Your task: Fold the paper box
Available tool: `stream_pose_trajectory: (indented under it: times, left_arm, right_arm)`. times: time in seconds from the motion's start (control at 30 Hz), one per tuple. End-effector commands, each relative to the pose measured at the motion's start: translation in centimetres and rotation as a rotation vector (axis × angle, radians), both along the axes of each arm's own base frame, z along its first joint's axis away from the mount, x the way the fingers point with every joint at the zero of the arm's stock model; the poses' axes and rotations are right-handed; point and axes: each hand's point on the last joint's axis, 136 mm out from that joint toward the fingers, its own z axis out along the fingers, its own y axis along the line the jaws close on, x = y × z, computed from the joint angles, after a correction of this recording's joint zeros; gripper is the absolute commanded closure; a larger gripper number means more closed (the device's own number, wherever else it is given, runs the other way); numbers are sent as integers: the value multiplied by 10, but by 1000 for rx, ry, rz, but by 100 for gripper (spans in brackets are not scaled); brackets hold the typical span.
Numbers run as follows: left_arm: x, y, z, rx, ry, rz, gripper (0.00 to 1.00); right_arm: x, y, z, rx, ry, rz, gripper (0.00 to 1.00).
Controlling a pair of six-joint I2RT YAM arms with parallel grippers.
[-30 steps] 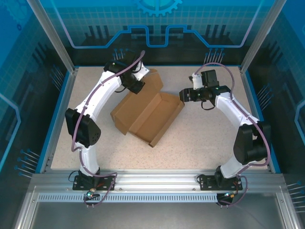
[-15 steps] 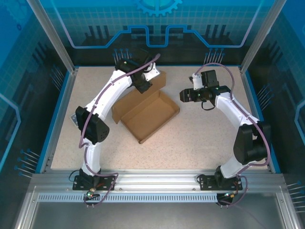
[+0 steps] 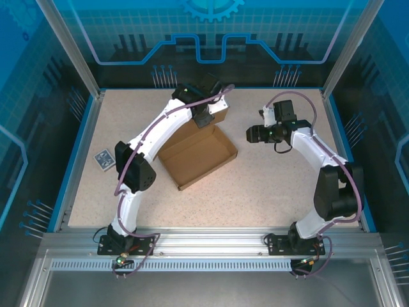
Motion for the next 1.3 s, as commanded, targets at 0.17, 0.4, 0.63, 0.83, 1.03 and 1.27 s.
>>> stream_pose_trajectory:
  times: [0.17, 0.4, 0.63, 0.83, 1.03, 1.27]
  left_arm:
    - [-4, -7, 4, -12, -21, -3, 65]
    - [-11, -5, 17, -69, -46, 7, 55]
    - [-14, 3, 28, -146, -44, 37, 49]
    - [-19, 9, 22, -181, -10, 52, 49]
    - [-18, 11, 18, -202, 8, 65, 49]
    - [-17, 12, 17, -206, 15, 73, 49]
  right_arm:
    - [0, 0, 8, 28, -36, 20, 28]
    - [23, 17, 43, 3, -288, 183, 29]
    - [51, 68, 72, 25, -591, 511, 31]
    - [73, 109, 73, -22, -714, 724, 31]
    - [98, 129, 69, -13, -761, 816, 31]
    - [100, 147, 51, -15, -733, 900, 37]
